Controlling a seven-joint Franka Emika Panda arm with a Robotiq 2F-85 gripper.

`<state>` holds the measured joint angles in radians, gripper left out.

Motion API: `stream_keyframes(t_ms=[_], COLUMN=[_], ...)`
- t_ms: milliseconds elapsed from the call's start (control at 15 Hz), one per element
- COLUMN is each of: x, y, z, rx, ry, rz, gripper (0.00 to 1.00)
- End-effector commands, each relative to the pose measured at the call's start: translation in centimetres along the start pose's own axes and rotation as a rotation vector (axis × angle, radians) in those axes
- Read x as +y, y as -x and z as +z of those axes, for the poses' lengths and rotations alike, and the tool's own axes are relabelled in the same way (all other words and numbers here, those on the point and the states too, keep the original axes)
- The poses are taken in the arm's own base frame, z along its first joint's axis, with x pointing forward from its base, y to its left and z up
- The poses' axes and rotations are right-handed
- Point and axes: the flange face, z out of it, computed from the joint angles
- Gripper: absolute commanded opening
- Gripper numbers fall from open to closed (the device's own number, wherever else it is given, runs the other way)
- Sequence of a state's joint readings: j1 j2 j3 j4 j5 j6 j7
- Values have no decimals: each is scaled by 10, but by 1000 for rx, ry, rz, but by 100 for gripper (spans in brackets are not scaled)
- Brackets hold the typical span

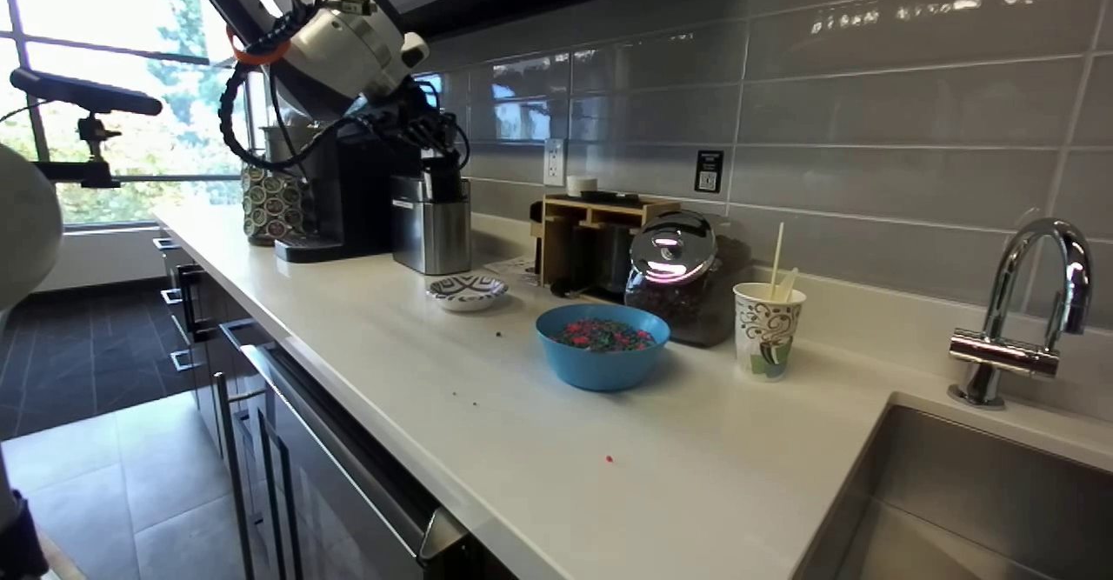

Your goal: Remove the black object from the top of the wooden stand and put it on the left side of the counter.

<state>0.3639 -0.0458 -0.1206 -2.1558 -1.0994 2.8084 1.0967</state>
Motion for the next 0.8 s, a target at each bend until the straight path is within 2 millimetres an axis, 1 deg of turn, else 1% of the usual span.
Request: stream_keyframes(t_ms=[0,200,733], x=[-23,-36,-62], y=[3,12,26], z=[31,54,113], rx=[14,-3,12], ry=[-38,-49,-4], rz=[6,6,77], gripper=[0,0,0])
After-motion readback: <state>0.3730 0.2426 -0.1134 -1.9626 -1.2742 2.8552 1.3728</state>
